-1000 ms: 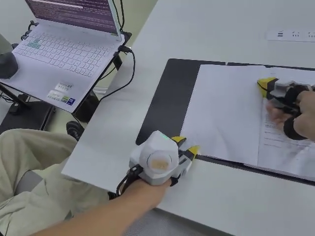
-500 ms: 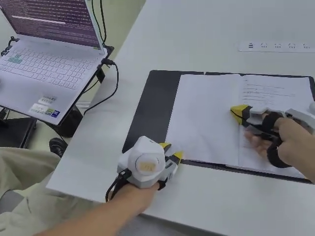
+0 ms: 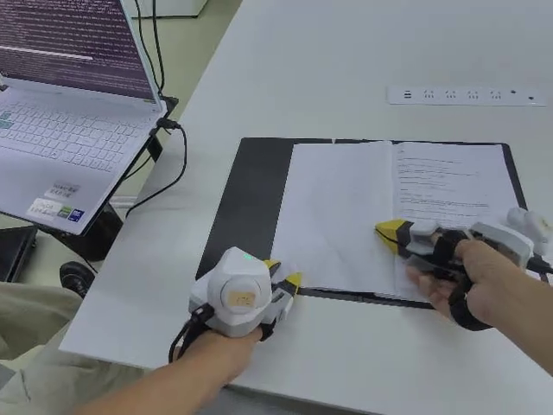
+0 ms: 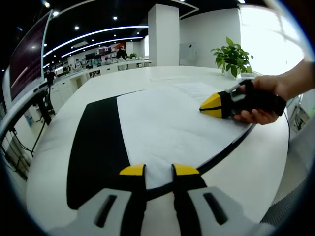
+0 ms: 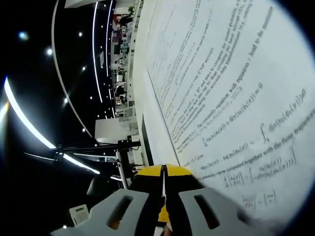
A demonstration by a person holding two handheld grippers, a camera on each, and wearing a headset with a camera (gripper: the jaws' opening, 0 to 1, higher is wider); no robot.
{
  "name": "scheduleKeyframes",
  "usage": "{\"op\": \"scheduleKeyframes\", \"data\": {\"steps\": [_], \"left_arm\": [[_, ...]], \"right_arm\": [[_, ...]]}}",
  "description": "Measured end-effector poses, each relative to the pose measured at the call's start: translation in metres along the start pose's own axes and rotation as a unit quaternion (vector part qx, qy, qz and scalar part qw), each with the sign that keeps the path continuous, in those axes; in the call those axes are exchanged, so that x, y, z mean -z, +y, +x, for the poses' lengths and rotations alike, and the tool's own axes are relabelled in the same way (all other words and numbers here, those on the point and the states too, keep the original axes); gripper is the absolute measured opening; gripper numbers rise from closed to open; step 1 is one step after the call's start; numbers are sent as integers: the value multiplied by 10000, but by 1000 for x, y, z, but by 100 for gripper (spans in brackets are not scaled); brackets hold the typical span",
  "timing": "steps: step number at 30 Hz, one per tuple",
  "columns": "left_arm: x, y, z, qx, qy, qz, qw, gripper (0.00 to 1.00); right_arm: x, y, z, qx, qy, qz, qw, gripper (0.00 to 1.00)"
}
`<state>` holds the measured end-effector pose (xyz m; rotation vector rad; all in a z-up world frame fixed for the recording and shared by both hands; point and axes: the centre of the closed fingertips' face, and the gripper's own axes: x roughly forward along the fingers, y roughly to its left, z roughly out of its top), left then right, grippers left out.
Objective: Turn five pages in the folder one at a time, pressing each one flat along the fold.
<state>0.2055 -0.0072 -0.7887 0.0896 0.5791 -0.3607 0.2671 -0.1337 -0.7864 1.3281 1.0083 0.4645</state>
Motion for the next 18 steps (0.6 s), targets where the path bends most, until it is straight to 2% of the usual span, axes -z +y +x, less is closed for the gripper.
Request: {"op": "scheduleKeyframes", "data": {"steps": [8,18], "left_arm": [[0,0,0,0,14,-10,10000,19],[-1,0,0,0,90,-21,10000,19]], "right_arm": [[30,-11,-17,86,287,68,9995,0],[62,-26,-42,145,419,267,9987,0]]}}
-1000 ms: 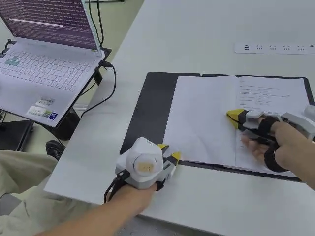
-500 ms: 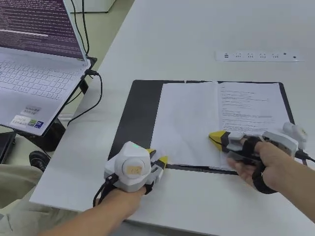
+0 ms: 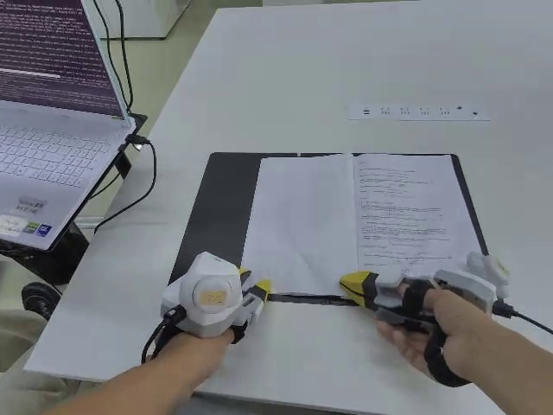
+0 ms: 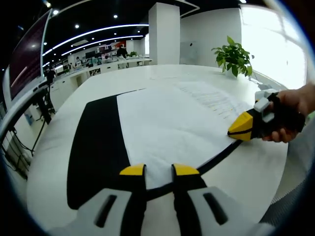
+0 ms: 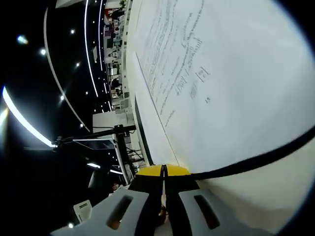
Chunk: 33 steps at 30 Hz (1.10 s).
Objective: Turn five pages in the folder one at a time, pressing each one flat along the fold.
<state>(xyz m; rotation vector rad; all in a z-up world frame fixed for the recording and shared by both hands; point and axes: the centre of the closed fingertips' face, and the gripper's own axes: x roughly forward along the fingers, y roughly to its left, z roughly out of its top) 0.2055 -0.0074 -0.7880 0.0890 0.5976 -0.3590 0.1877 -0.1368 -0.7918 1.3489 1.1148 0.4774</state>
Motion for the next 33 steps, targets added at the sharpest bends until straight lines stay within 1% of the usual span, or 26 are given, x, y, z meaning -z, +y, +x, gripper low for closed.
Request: {"op": "scheduleKeyframes", "data": {"steps": [3,5,6,7,8,9,10,11,12,13,14,16,17,19,20,21,22,23,24,25,26,28,29,31,32,33], "left_arm": [[0,0,1,-6,59,-28,10000,19],[-1,1,1,-27,106,-84,9999,18],[-1,2,1,-44,136,-111,9998,17],[-1,3,1,-78,209,-284,9993,16],[-2,3,1,-77,272,-317,9991,16],[0,5,-1,-130,421,-297,9986,15],[-1,4,-2,-102,460,-340,9983,14],[-3,3,-4,-84,442,-463,9979,15],[-9,4,-9,-106,361,-577,9976,18],[-12,3,-12,-64,345,-614,9975,20],[-17,-3,-18,105,309,-793,9963,20],[-23,1,-28,55,286,-778,9965,18],[-27,1,-36,48,262,-773,9966,19],[-36,0,-49,88,159,-876,9960,23],[-39,1,-54,77,122,-914,9957,26],[-42,1,-61,49,120,-943,9955,30],[-43,1,-66,43,122,-959,9953,32],[-45,1,-73,47,107,-975,9952,35],[-48,1,-78,33,70,-982,9951,37],[-50,1,-82,3,18,-982,9952,39],[-54,0,-88,-17,-49,-949,9955,41],[-60,-1,-98,-71,-128,-894,9959,47],[-61,-1,-100,-80,-137,-887,9959,49],[-64,-2,-106,-126,-188,-817,9964,54],[-66,-3,-110,-129,-233,-708,9971,56],[-67,-3,-112,-153,-240,-639,9975,61]], "right_arm": [[9,-5,-6,23,16,94,10000,0],[16,-8,-11,125,17,38,9999,0],[21,-7,-16,82,11,110,9999,0],[23,-3,-18,0,-2,139,9999,0],[26,3,-24,-37,-43,81,10000,0],[27,8,-28,-54,-71,-35,10000,0],[29,12,-32,-67,-69,-136,9999,0],[28,18,-38,-85,-140,-299,9994,0],[24,26,-47,-85,-306,-572,9979,0],[22,31,-54,-89,-420,-660,9969,0],[17,38,-65,-109,-611,-723,9955,0],[11,44,-80,-23,-825,-919,9923,0],[5,48,-92,118,-990,-1283,9867,0],[-3,61,-113,162,-1292,-1863,9738,0],[-4,65,-121,205,-1338,-2034,9697,0],[-10,70,-134,276,-1537,-2311,9603,0],[-13,73,-141,299,-1658,-2478,9541,0],[-16,75,-153,440,-1733,-2810,9429,0],[-15,76,-159,570,-1747,-3056,9342,0],[-15,76,-164,698,-1760,-3252,9265,3],[-16,76,-172,888,-1770,-3543,9139,7],[-19,77,-182,1100,-1881,-3842,8972,18],[-21,77,-186,1212,-1926,-4078,8843,23],[-23,75,-190,1355,-1919,-4259,8737,31],[-24,73,-194,1487,-1930,-4361,8663,36],[-26,71,-195,1567,-1936,-4429,8613,41]]}}
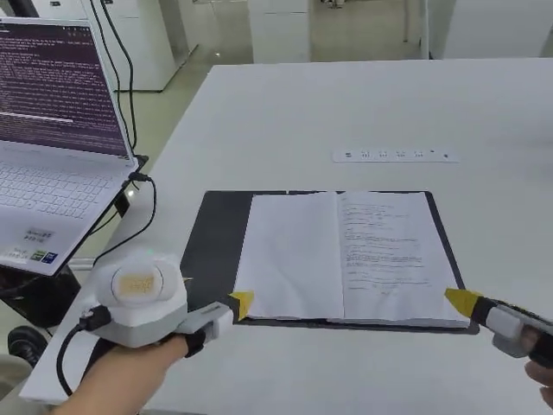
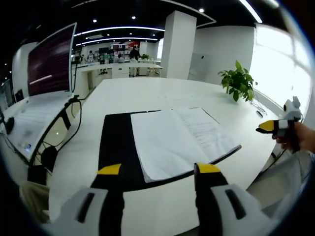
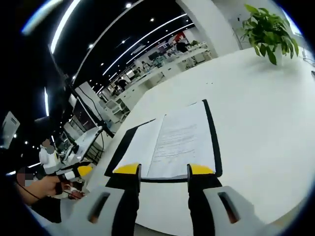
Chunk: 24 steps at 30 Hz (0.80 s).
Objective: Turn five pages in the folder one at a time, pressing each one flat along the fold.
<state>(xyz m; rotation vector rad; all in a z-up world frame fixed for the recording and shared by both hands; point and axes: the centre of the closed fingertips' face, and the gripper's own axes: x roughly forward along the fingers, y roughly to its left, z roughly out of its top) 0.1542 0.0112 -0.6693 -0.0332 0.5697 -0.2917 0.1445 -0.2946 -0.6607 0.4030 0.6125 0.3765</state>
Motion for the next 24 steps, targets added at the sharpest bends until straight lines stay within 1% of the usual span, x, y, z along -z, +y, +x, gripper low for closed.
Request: {"op": "scheduleKeyframes", "data": {"steps": [1,2,3,4,6,7,8,9,11,13,15,17,20,22,24], "left_arm": [[0,-1,-3,-27,12,15,10000,66],[-1,-1,-4,-31,-9,22,10000,70],[-3,-1,-5,-51,-78,20,10000,74],[-4,-1,-7,-75,-106,4,9999,77],[-4,-4,-8,-71,-150,41,9999,82],[-4,-5,-8,-67,-162,58,9998,84],[-5,-7,-9,-64,-172,72,9998,86],[-5,-9,-10,-57,-200,82,9998,88],[-5,-13,-10,-45,-237,112,9996,91],[-6,-16,-11,-54,-291,178,9994,98],[-7,-18,-12,-32,-341,182,9992,99],[-6,-22,-13,-2,-337,186,9993,99],[-5,-23,-12,10,-300,254,9992,99],[-4,-24,-11,3,-290,242,9993,99],[-4,-27,-10,26,-285,224,9993,99]], "right_arm": [[0,-3,-1,85,-14,-147,9999,50],[0,-4,-2,109,-26,-186,9998,57],[0,-5,-2,134,-33,-244,9996,66],[1,-7,-3,187,-28,-247,9995,72],[2,-11,-4,260,-27,-428,9987,79],[2,-15,-6,352,-23,-548,9979,81],[1,-17,-6,367,-54,-600,9975,82],[0,-21,-7,446,-72,-573,9973,84],[-4,-25,-7,514,-163,-678,9962,88],[-8,-29,-8,590,-262,-739,9952,94],[-13,-28,-9,544,-374,-798,9946,100],[-15,-29,-10,510,-404,-901,9938,100],[-15,-27,-11,460,-418,-997,9931,100],[-14,-26,-11,457,-382,-1030,9929,100],[-14,-29,-11,432,-404,-969,9935,100]]}}
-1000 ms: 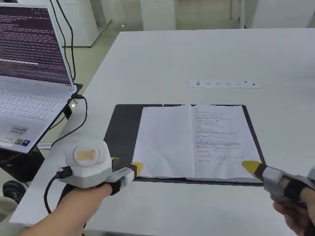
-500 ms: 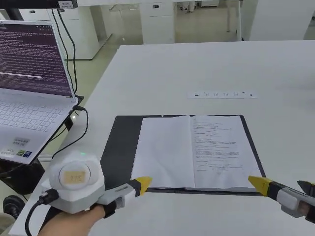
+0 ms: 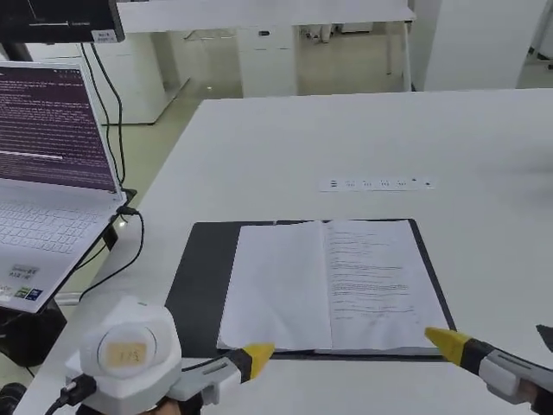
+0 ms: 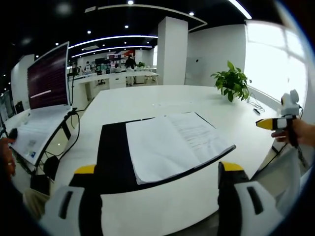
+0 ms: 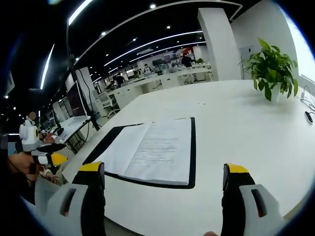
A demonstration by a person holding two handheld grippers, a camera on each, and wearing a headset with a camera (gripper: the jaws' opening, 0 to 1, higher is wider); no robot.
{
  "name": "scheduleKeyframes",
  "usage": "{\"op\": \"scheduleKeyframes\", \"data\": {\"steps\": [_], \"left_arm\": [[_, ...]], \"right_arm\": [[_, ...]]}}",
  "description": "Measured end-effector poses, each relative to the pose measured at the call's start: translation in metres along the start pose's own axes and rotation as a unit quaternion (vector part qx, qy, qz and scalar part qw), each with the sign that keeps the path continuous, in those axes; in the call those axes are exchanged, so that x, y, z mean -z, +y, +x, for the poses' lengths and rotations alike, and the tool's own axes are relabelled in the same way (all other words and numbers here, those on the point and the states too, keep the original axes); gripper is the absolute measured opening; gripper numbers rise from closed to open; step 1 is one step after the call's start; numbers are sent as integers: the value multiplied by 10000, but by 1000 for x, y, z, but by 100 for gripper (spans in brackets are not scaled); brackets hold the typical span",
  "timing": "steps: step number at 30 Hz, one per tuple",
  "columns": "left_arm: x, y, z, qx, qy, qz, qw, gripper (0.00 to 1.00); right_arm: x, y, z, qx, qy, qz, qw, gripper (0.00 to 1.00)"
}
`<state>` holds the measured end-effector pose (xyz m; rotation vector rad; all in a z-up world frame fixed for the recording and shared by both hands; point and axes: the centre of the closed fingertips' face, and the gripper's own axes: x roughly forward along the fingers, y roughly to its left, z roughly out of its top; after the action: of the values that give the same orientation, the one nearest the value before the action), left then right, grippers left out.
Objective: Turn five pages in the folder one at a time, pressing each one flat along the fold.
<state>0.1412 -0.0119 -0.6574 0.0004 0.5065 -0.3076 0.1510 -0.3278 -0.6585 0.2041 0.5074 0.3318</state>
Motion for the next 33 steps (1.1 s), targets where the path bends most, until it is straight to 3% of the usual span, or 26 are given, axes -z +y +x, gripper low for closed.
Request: {"op": "scheduleKeyframes", "data": {"steps": [6,9,16,24,30,33], "left_arm": [[-5,-12,9,96,-25,163,9998,99],[-5,-20,20,190,52,254,9995,90],[-9,-50,53,481,131,581,9971,83],[-10,-94,92,868,163,937,9917,71],[-2,-136,125,1225,320,1250,9840,63],[4,-152,141,1335,344,1367,9810,59]], "right_arm": [[3,0,-1,-23,-22,96,9999,100],[4,1,-1,-44,-47,76,10000,99],[4,-3,-3,-61,-80,159,9998,99],[7,-6,-1,-97,-36,168,9998,98],[8,-7,-1,-137,-26,209,9997,97],[11,-8,-1,-128,4,218,9997,96]]}}
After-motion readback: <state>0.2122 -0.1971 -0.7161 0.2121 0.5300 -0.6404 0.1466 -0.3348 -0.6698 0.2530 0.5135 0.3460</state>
